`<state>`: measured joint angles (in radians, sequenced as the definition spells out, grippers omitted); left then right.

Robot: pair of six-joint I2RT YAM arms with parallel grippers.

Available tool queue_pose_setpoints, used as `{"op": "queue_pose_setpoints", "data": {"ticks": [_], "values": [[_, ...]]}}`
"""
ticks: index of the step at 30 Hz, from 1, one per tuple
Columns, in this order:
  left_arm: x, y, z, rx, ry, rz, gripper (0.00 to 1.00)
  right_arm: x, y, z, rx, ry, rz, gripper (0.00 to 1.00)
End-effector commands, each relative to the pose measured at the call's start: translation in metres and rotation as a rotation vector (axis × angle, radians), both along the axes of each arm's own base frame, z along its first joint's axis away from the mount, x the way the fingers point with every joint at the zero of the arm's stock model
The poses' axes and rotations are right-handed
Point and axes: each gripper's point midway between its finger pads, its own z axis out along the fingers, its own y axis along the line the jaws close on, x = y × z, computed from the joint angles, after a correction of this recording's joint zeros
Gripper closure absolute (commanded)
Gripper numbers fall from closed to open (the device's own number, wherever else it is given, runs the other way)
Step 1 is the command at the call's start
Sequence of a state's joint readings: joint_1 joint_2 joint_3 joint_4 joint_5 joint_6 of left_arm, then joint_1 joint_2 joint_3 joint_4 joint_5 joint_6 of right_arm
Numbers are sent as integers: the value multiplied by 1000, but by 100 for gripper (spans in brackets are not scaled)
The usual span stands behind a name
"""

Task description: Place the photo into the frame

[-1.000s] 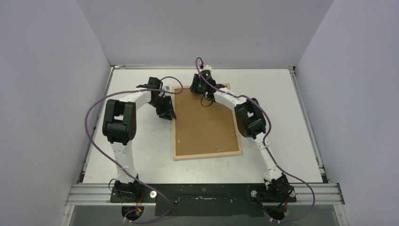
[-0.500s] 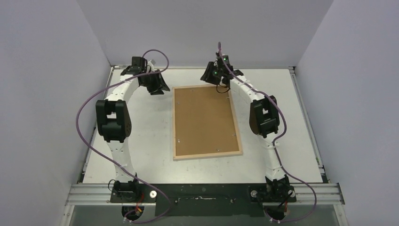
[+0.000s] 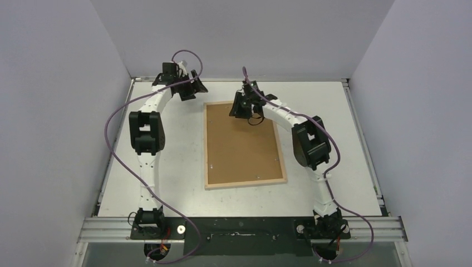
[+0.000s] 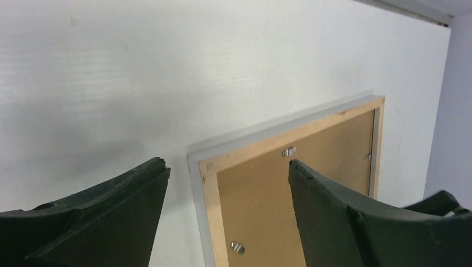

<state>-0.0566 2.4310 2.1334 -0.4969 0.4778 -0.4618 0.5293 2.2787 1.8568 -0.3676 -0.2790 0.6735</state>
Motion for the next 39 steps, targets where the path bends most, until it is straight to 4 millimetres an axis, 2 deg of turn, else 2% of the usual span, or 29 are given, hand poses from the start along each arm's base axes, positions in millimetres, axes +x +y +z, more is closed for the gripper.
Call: {"op": "queue_pose_setpoints", "data": {"ticks": [1, 4, 11, 16, 18, 20, 22, 28, 33, 38, 39], "values": [[43, -10, 14, -84, -151, -9, 22, 25, -50, 87, -2, -180, -129, 66], [46, -19, -8, -134, -109, -28, 24, 27, -81, 94, -31, -181, -185, 64], [36, -46, -14, -285, -68, -113, 39, 24, -130, 95, -113, -162, -260, 64], [19, -59, -10, -366, -49, -166, 45, 26, -188, 77, -273, -101, -433, 59], [7, -67, -13, -384, -25, -195, 46, 20, -210, 66, -355, -63, -484, 53], [-5, -75, -16, -383, -4, -222, 47, 18, -222, 54, -391, -25, -493, 43], [-16, -81, -22, -376, 19, -239, 47, 15, -223, 38, -391, 36, -458, 39], [-40, -96, -34, -374, 70, -261, 48, -3, -201, 2, -317, 163, -311, 29], [-53, -105, -35, -360, 92, -267, 49, -22, -202, 1, -293, 185, -304, 29], [-64, -106, -35, -357, 108, -253, 49, -52, -214, -3, -296, 221, -307, 27], [-66, -105, -35, -355, 111, -249, 49, -54, -214, 4, -289, 204, -308, 27]]}}
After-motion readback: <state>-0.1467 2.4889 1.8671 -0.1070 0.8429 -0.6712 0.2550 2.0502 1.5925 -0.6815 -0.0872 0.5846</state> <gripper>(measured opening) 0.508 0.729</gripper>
